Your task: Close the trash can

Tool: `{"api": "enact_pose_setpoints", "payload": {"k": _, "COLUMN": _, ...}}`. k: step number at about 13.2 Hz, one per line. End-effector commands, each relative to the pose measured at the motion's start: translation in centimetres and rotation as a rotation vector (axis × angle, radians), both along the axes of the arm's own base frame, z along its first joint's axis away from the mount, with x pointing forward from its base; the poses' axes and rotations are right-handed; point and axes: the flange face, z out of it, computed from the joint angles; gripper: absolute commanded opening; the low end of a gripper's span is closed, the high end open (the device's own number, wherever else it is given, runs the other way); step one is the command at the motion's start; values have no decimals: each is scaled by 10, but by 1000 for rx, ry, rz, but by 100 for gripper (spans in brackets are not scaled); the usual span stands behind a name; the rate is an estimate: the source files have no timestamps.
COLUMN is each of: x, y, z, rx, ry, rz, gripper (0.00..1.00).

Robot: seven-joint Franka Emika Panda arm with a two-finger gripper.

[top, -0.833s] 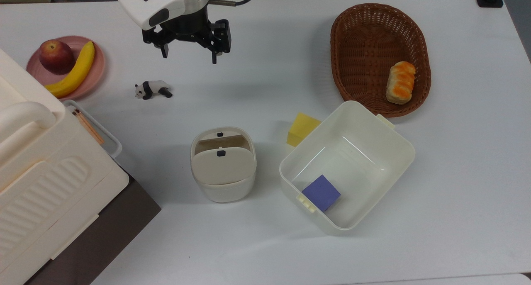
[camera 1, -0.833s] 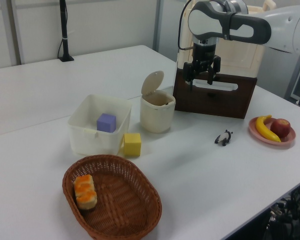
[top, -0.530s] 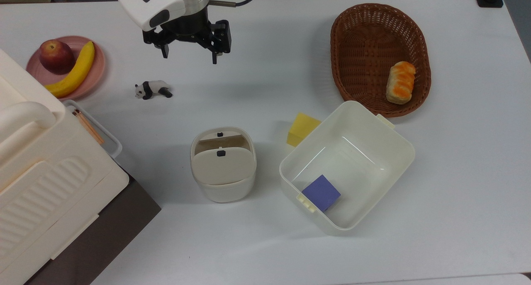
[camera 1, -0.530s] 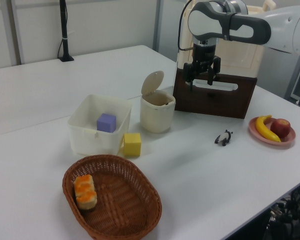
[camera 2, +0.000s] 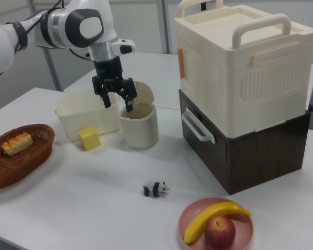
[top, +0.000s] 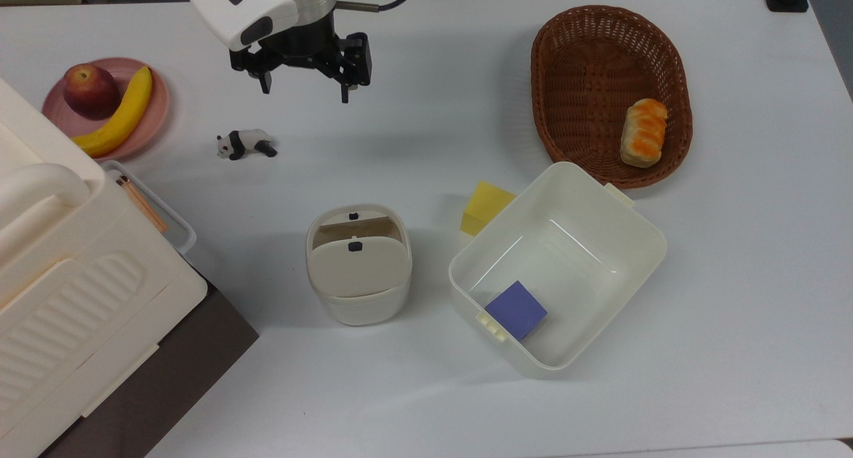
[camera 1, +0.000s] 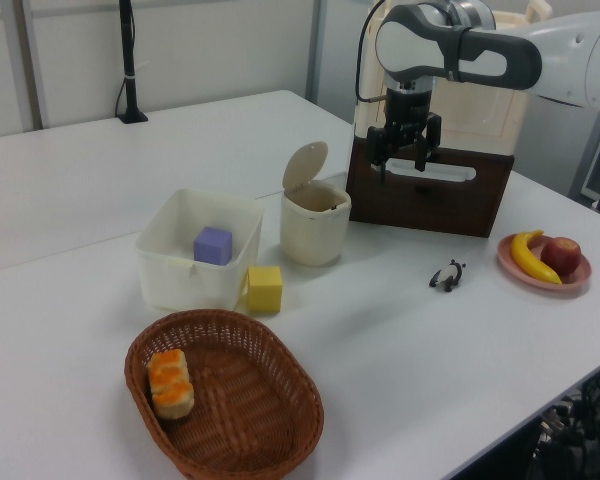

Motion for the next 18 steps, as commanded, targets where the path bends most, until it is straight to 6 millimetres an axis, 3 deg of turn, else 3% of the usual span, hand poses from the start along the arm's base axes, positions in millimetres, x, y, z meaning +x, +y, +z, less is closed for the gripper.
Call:
{"api": "enact_pose_setpoints", "payload": {"k": 1, "x": -7, "y": 1, "z": 1, "rx": 21, "ry": 13, "rz": 13, "gripper": 72}}
{"api": "enact_pose_setpoints", "payload": {"k": 2, "x": -5, "y": 1, "z": 1, "rx": 26, "ry": 14, "rz": 55, "gripper": 37}}
{"api": "enact_pose_setpoints", "payload": {"k": 3, "x": -3, "y": 3, "z": -2, "rx": 60, "ry": 12, "rz": 97, "gripper": 13}}
{"api": "enact_pose_setpoints", "payload": {"k": 4, "x": 0, "y": 6, "z": -8, "rx": 98, "ry": 13, "rz": 104, "gripper": 3}}
{"api": "enact_pose_setpoints", "payload": {"k": 7, "x": 18, "y": 10, "z": -7, "rx": 114, "ry": -61, "rz": 99, "gripper": 0}}
{"api": "enact_pose_setpoints", "payload": {"k": 12, "x": 56, "y": 16, "z": 21, "rx": 133, "ry": -420, "rz": 72, "gripper": 0}}
{"api": "enact_pose_setpoints", "payload": {"k": 15, "x": 95, "y": 24, "z": 12, "rx": 139, "ry": -694, "rz": -34, "gripper": 0}}
{"api": "enact_pose_setpoints", "payload": {"k": 18, "x": 116, "y": 37, "z": -10, "rx": 140, "ry": -748, "rz": -45, "gripper": 0}}
